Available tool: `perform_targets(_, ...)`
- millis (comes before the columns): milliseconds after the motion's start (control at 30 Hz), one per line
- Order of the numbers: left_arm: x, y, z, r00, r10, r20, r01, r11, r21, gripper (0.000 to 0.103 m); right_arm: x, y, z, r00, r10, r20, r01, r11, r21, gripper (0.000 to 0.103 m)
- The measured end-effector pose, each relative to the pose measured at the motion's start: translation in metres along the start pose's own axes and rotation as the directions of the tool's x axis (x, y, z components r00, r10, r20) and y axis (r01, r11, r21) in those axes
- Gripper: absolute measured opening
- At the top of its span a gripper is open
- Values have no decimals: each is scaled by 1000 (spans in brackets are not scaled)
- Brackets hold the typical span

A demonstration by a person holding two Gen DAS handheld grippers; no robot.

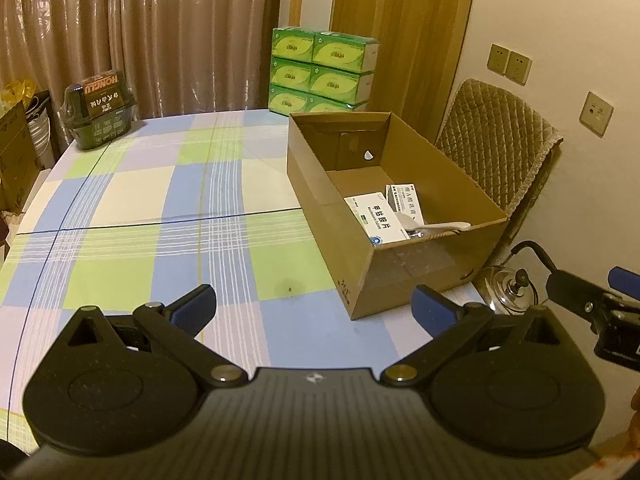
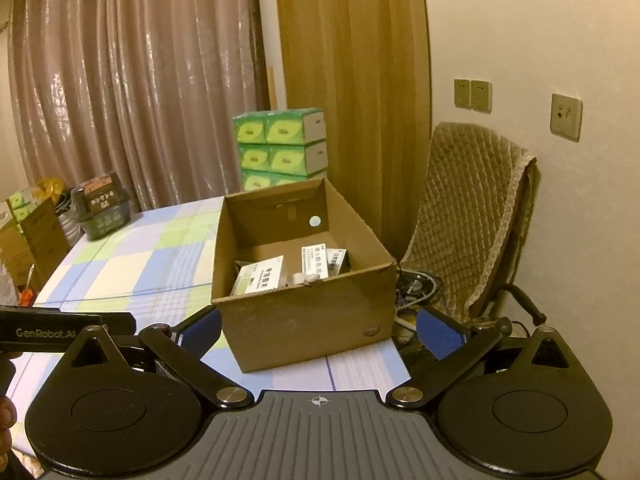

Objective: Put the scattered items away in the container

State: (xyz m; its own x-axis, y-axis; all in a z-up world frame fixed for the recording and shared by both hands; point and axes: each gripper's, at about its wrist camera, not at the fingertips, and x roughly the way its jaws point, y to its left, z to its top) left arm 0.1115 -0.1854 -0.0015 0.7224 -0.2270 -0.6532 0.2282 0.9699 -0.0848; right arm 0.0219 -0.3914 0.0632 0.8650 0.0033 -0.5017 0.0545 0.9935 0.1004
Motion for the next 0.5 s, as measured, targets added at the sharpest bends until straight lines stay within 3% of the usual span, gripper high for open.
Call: perform_targets(500,-5,2,-3,999,13,41,-14,1000,18,102,5,3,-6,1000,-3,-17,3,1000,-1,101)
